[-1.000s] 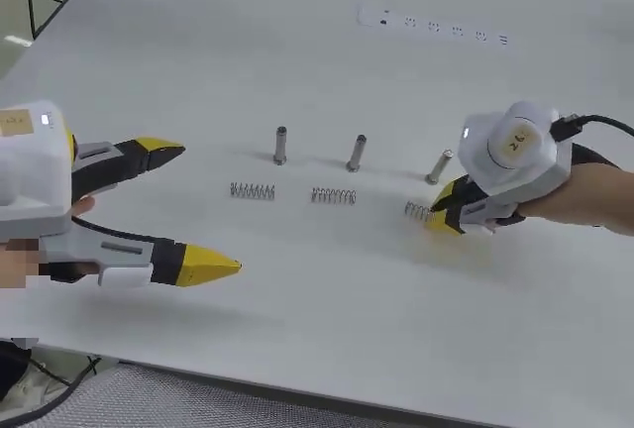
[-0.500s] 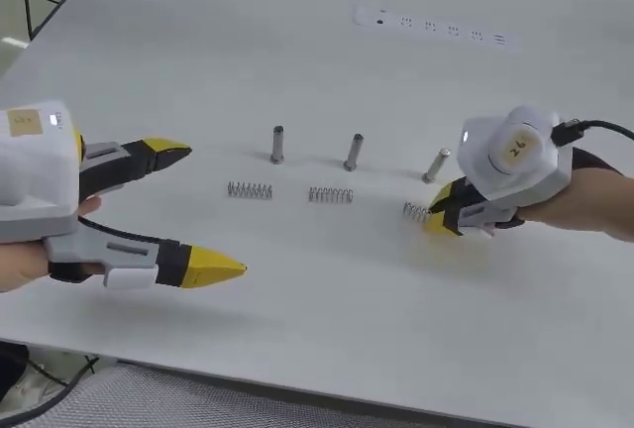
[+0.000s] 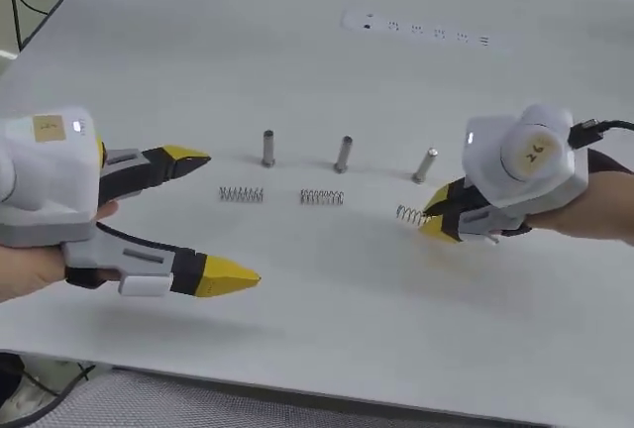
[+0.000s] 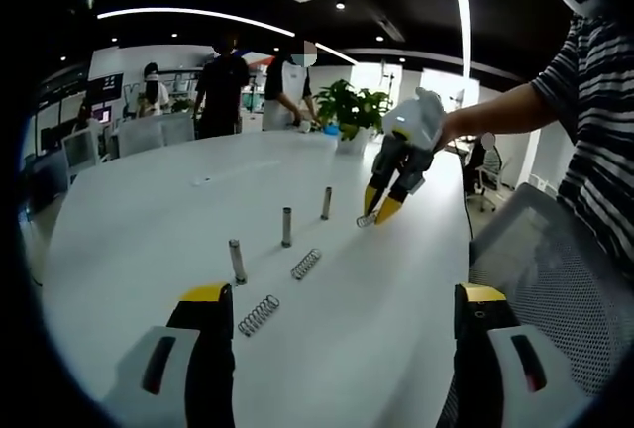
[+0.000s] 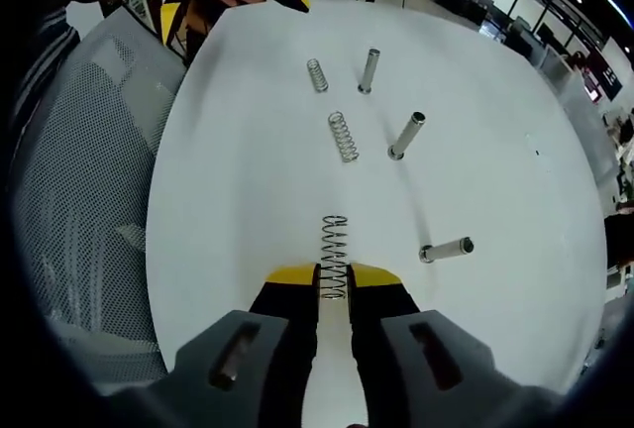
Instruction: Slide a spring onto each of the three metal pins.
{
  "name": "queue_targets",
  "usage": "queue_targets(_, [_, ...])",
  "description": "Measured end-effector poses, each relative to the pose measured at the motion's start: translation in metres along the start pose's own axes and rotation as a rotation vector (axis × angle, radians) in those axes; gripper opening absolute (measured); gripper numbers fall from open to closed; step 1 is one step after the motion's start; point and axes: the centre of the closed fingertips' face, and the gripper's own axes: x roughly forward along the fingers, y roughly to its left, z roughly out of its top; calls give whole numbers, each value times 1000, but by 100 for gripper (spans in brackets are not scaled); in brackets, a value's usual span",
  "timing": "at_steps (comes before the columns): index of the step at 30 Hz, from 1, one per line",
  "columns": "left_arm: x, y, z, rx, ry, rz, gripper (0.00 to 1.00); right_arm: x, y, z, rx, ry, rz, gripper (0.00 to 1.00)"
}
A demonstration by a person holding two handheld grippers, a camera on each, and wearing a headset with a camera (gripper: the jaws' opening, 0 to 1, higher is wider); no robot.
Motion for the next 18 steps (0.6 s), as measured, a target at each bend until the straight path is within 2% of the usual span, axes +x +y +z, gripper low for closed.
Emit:
queue_targets(8, [18,-12,6,24,14,-58,89,-12,12,7,-52,-1,0,13])
queue_targets(13, [34,-26,7,45,31,-115,87,-20,19,19,-79,-13,8,13])
queue_targets(18, [49,-36,11,63,26,-158,84,-25,28,34,-112,-31,23,13])
